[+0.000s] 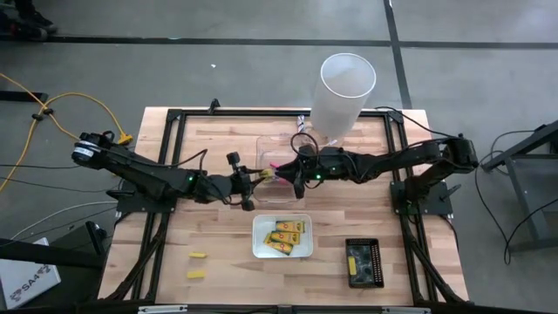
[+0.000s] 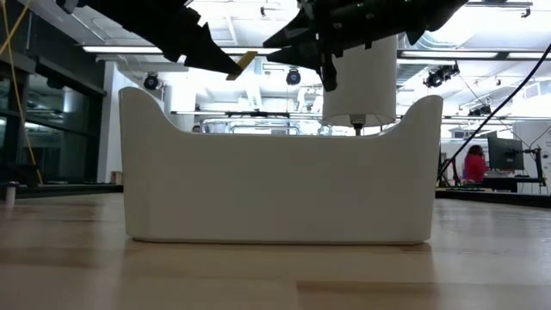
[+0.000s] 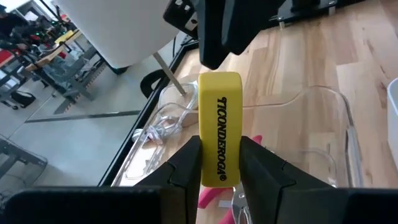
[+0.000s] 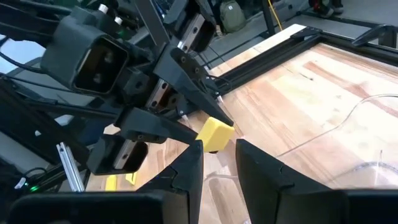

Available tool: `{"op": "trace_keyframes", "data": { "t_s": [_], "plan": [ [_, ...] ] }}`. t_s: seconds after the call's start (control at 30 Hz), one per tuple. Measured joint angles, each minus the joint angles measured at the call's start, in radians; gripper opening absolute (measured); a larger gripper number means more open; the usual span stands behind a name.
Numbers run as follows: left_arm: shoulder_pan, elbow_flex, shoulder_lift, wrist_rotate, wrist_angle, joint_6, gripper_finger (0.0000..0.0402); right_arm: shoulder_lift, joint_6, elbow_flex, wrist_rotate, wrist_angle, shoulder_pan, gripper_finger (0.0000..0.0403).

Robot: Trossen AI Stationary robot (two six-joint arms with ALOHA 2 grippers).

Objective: Pick & Place School Supplies
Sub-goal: Put the yellow eraser into the black bin

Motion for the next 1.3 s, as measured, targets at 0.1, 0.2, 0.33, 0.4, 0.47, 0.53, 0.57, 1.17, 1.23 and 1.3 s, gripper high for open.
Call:
{"op": "trace_keyframes", "data": {
  "t_s": [0.1, 0.2, 0.33, 0.4, 0.47, 0.53, 0.57, 1.17, 1.23, 1.3],
  "plan": [
    [0.008, 0.0, 0.0, 0.003, 0.002, 0.0, 0.009, 0.0, -0.001, 0.0, -0.001, -0.002, -0.006, 0.0087],
    [0.021, 0.0, 0.0, 0.003, 0.017, 0.001, 0.009, 0.0, -0.003, 0.0, 0.001, 0.0, -0.008, 0.0087],
    [0.039, 0.0, 0.0, 0.003, 0.027, 0.001, 0.009, 0.0, -0.007, 0.0, 0.002, 0.007, -0.014, 0.0087],
    [0.047, 0.0, 0.0, 0.019, 0.037, 0.001, 0.009, 0.0, -0.008, 0.0, 0.001, 0.007, -0.019, 0.0087],
    [0.058, 0.0, 0.0, 0.054, 0.039, 0.001, 0.009, 0.0, -0.008, 0.0, 0.001, 0.008, -0.026, 0.0087],
    [0.066, 0.0, 0.0, 0.064, 0.042, 0.0, 0.009, 0.0, -0.008, 0.0, 0.001, 0.01, -0.031, 0.0087],
    [0.068, 0.0, 0.0, 0.064, 0.044, 0.0, 0.009, 0.0, -0.008, 0.0, 0.001, 0.011, -0.034, 0.0087],
    [0.081, -0.001, -0.001, 0.036, 0.011, 0.001, 0.009, 0.185, -0.039, 0.168, -0.075, 0.011, -0.041, 0.0087],
    [0.08, -0.001, -0.001, 0.036, 0.001, -0.008, 0.009, 0.185, -0.042, 0.183, -0.065, -0.02, -0.04, 0.0087],
    [0.081, -0.001, -0.001, 0.035, -0.001, -0.019, 0.009, 0.185, -0.051, 0.189, -0.038, -0.035, -0.039, 0.0087]
  ]
}}
